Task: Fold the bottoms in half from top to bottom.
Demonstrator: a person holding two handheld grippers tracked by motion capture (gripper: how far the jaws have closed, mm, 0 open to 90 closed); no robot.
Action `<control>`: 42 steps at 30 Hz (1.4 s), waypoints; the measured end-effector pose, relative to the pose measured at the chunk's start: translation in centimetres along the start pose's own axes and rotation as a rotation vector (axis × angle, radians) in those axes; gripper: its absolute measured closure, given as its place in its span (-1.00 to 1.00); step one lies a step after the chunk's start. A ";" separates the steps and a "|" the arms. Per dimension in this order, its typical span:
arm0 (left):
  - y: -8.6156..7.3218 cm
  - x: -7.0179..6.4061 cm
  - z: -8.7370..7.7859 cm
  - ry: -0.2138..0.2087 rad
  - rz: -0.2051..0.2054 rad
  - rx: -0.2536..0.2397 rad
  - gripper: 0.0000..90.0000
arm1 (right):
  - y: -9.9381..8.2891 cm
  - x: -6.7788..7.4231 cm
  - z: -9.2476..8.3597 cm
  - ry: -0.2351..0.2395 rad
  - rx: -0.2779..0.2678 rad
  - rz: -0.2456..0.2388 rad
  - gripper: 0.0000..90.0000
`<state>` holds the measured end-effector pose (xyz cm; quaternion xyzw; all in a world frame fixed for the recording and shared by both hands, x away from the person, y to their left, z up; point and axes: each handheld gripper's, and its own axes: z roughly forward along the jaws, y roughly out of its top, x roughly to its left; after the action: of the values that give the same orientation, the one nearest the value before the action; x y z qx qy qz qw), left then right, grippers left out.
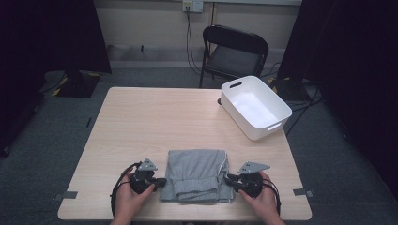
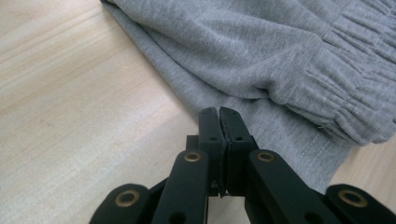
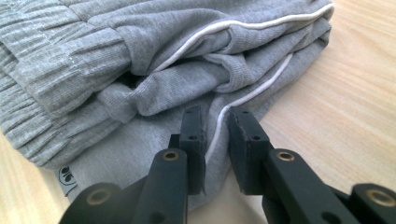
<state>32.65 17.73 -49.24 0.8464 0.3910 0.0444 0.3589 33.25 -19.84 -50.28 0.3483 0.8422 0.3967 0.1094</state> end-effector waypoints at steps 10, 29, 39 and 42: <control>0.0 1.1 -0.7 0.032 -0.044 -0.090 0.13 | 0.8 -0.7 -1.3 -0.055 -0.062 0.029 0.00; 3.8 2.5 1.5 0.076 0.002 -0.207 -0.52 | 5.4 -2.8 2.9 -0.038 -0.121 0.053 -0.37; 4.3 1.4 4.1 0.111 0.085 -0.093 -0.40 | 4.5 -2.3 4.0 -0.051 -0.038 0.019 -0.40; 3.5 0.9 4.1 0.105 0.089 -0.098 -0.38 | 3.6 -1.5 3.8 -0.050 -0.034 0.007 -0.30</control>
<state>36.94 14.52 -50.21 0.8409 0.3685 0.1235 0.3767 37.91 -17.07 -50.26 0.3590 0.8313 0.4024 0.1349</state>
